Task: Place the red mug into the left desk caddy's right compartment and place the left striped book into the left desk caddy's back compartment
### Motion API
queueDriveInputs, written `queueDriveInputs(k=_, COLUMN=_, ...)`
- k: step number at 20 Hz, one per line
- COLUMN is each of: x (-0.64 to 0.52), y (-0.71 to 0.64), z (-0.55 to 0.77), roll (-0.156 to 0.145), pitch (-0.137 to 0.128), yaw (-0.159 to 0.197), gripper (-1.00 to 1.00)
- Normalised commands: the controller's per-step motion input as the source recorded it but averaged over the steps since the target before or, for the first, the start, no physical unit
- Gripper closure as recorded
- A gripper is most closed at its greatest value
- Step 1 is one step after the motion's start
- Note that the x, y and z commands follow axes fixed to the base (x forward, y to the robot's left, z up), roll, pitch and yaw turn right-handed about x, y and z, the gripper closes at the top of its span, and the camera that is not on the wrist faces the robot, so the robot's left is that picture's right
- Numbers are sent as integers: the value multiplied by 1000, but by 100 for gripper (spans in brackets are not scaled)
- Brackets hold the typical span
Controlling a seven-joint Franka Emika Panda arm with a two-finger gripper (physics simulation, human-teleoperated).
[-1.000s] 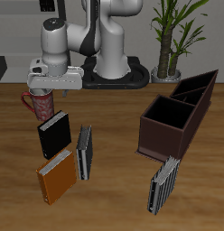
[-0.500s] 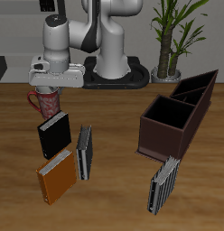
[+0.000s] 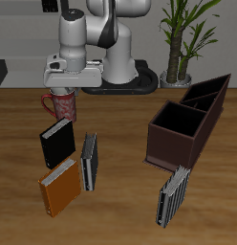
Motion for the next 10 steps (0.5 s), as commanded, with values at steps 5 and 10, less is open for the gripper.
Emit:
queueDriveInputs(k=5, x=172, y=343, z=285, roll=-1, pitch=-2, yaw=39, gripper=100)
queueDriveInputs(k=10, x=304, y=406, z=378, roll=-28, pitch=-28, yaw=-21, gripper=100)
